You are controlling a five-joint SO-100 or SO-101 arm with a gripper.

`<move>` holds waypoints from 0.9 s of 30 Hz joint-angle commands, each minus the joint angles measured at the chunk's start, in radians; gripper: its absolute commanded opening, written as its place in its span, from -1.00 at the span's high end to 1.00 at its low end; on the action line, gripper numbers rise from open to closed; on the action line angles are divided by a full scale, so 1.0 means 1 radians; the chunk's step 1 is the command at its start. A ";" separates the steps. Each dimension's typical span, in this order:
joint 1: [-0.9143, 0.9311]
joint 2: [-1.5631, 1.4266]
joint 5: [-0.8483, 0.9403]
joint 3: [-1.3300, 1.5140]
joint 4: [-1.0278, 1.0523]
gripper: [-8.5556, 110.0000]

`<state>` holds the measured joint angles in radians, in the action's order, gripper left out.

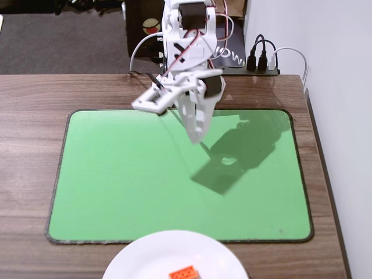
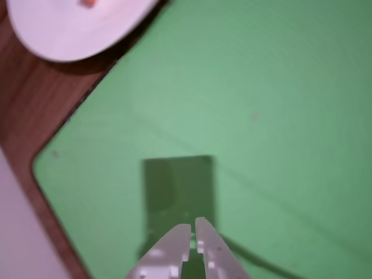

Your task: Grasp a lego block and put it on the plate.

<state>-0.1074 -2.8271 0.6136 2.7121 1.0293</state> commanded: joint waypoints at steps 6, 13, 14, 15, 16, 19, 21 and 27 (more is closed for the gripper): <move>0.061 -0.221 -0.327 0.094 0.101 0.85; 0.075 -0.370 -0.407 0.170 0.166 0.85; 0.078 -0.382 -0.414 0.173 0.173 0.85; 0.084 -0.394 -0.425 0.178 0.181 0.85; 0.089 -0.405 -0.434 0.181 0.187 0.85; 0.097 -0.436 -0.456 0.193 0.206 0.85; 0.100 -0.456 -0.468 0.206 0.215 0.85; 0.106 -0.463 -0.512 0.210 0.238 0.85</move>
<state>-0.0031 -3.2858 0.1181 2.9284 1.2640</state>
